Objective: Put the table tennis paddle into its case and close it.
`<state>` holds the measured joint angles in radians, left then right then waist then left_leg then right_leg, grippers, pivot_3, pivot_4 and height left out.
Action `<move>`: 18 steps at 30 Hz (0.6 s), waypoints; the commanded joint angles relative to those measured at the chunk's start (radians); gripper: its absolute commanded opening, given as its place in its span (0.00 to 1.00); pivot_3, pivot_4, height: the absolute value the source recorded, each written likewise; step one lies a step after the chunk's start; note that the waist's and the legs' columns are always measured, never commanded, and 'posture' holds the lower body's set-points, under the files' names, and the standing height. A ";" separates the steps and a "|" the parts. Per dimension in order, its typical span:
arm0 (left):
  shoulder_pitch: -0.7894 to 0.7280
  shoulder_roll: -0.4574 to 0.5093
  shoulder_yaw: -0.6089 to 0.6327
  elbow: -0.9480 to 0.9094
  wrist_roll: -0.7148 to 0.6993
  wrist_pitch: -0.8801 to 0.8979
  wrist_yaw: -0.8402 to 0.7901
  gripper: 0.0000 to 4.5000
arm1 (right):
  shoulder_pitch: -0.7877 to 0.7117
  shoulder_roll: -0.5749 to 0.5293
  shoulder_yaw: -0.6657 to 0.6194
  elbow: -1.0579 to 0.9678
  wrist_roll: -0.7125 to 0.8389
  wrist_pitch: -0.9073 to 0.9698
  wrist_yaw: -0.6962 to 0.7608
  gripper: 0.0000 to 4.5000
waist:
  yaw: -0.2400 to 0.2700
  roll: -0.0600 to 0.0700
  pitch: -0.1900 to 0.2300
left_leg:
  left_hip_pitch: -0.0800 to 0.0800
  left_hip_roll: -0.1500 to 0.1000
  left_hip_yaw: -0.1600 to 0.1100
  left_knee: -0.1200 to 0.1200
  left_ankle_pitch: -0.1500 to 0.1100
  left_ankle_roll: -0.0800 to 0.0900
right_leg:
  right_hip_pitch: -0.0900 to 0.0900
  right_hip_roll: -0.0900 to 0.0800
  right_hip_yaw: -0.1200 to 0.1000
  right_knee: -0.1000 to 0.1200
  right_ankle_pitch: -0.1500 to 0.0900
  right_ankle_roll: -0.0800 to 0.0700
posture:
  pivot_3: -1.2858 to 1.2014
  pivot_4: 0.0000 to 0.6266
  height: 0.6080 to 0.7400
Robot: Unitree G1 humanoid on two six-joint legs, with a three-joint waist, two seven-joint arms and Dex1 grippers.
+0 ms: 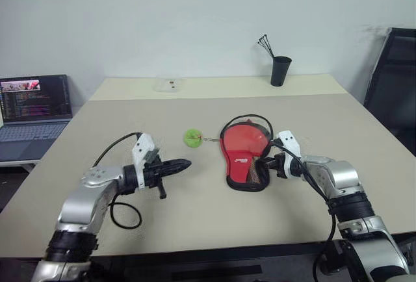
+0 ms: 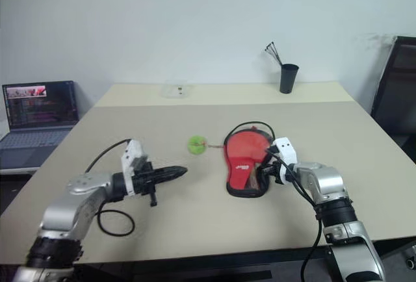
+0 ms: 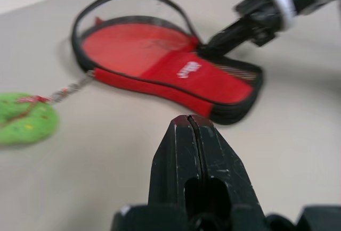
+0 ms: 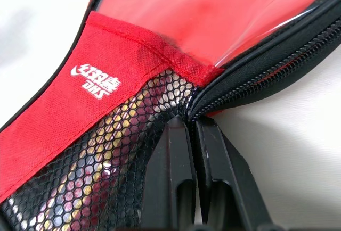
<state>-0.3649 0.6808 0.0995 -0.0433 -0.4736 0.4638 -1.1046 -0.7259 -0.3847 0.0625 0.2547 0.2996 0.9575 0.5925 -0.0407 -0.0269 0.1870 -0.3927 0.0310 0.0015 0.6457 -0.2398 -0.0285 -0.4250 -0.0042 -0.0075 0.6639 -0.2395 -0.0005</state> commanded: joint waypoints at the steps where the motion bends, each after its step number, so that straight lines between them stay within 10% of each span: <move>1: 0.025 0.031 0.025 -0.093 -0.064 0.033 -0.033 0.00 | -0.008 0.020 0.018 -0.078 0.052 0.046 0.053 0.00 | 0.000 0.000 0.000 | 0.000 0.000 0.000 0.000 0.000 0.000 | 0.000 0.000 0.000 0.000 0.000 0.000 | 0.52 0.24 1.00; 18: 0.176 0.114 -0.043 -0.239 -0.062 -0.009 -0.140 0.00 | 0.253 0.049 -0.054 -0.513 0.141 0.407 -0.061 0.00 | 0.010 0.000 0.000 | -0.001 0.000 -0.002 -0.001 0.000 0.000 | 0.000 0.000 -0.001 -0.001 -0.002 -0.002 | 0.52 0.24 1.00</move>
<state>-0.1966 0.7767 0.0511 -0.2438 -0.5293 0.4831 -1.2217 -0.4957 -0.3366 0.0127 -0.2092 0.4070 1.3042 0.5360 -0.0305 -0.0270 0.1870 -0.3935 0.0306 -0.0001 0.6446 -0.2400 -0.0285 -0.4251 -0.0046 -0.0089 0.6628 -0.2410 -0.0022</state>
